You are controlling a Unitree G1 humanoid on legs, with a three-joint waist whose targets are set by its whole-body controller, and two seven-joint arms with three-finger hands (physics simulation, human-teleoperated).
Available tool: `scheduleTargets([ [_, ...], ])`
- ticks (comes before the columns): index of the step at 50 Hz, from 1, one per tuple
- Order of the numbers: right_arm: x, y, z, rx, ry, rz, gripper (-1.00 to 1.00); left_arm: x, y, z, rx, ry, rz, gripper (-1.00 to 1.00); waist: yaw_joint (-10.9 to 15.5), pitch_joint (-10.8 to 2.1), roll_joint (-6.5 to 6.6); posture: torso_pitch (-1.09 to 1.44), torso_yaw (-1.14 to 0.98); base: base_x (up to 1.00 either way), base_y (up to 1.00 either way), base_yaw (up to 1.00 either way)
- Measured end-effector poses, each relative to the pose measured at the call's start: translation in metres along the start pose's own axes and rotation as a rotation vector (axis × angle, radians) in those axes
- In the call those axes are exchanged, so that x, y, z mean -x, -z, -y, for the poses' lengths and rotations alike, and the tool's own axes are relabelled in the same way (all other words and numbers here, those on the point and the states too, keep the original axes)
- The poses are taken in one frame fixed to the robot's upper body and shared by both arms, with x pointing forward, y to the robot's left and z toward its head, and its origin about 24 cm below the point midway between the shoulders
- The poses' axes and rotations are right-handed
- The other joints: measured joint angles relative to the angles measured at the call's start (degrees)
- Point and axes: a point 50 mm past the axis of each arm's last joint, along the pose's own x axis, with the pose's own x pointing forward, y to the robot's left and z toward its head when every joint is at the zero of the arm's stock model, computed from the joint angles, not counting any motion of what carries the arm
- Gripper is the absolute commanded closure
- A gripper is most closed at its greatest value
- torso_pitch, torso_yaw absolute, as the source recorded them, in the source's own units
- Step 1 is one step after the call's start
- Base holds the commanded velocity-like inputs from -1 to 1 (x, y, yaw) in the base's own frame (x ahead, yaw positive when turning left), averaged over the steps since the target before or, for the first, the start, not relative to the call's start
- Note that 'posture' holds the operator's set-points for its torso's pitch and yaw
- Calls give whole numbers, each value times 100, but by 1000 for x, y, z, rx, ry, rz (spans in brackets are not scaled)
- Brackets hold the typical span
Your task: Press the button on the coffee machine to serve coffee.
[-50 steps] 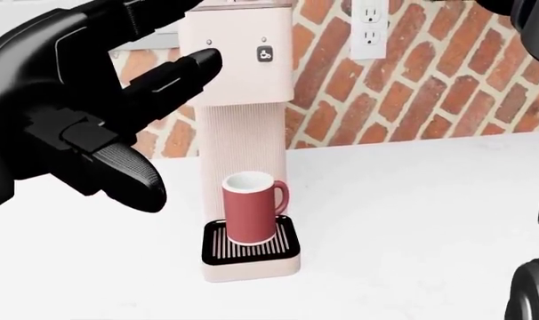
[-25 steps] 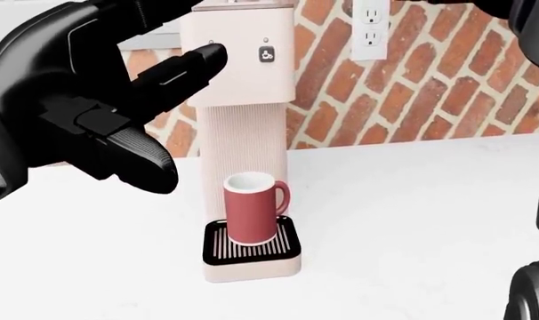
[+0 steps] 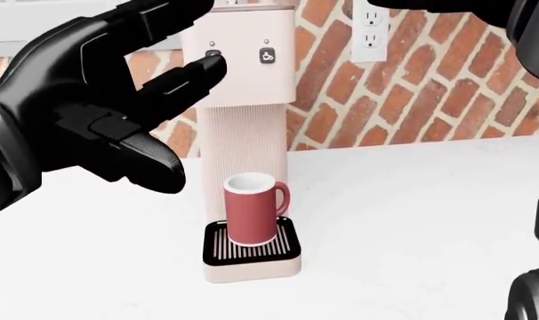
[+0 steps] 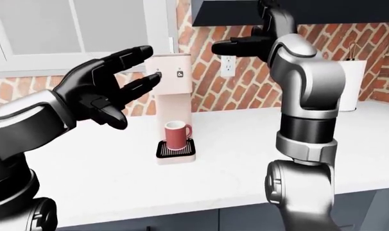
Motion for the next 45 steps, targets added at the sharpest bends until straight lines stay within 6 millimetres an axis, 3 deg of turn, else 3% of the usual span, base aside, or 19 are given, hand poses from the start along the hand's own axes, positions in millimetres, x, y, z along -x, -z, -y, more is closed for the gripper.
scheduleTargets([
  [45, 1, 9, 2, -11, 6, -9, -100, -19, 5, -10, 6, -11, -18, -100, -3, -9, -48, -73, 0, 0, 0, 0],
])
